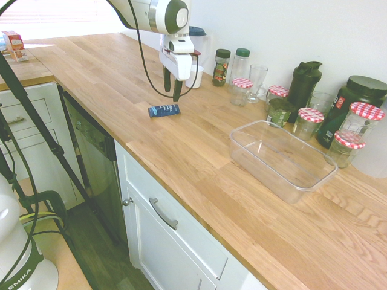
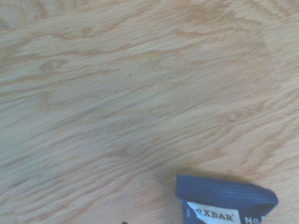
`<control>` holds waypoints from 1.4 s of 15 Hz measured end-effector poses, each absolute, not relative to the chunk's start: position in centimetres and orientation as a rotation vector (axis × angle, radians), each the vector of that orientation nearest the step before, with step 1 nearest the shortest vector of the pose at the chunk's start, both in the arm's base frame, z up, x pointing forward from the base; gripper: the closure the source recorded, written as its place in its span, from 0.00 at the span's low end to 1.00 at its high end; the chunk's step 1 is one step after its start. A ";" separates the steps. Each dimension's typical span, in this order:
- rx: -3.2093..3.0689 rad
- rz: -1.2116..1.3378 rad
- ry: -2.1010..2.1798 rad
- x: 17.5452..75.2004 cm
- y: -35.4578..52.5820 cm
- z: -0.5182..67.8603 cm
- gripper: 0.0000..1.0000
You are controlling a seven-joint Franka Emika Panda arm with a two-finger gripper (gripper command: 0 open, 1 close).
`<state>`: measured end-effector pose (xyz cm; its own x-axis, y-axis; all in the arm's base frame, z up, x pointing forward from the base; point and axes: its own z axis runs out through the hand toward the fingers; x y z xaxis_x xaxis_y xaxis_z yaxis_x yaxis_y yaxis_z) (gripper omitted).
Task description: Put the protein bar into the container
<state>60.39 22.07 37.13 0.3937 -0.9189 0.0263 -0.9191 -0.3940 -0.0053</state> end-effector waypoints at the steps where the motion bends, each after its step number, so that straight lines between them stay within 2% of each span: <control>1: 2.608 0.030 -1.726 60.7 22.0 36.5 0.00; 13: 2.610 -0.096 -1.720 61.4 20.7 33.6 0.00; 14: 2.609 -0.102 -1.716 61.4 20.6 33.4 1.00; 21: 2.609 -0.114 -1.698 61.1 21.0 33.2 1.00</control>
<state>61.12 20.99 33.17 0.4031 -0.9140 -0.0470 -0.9121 -0.4054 0.0616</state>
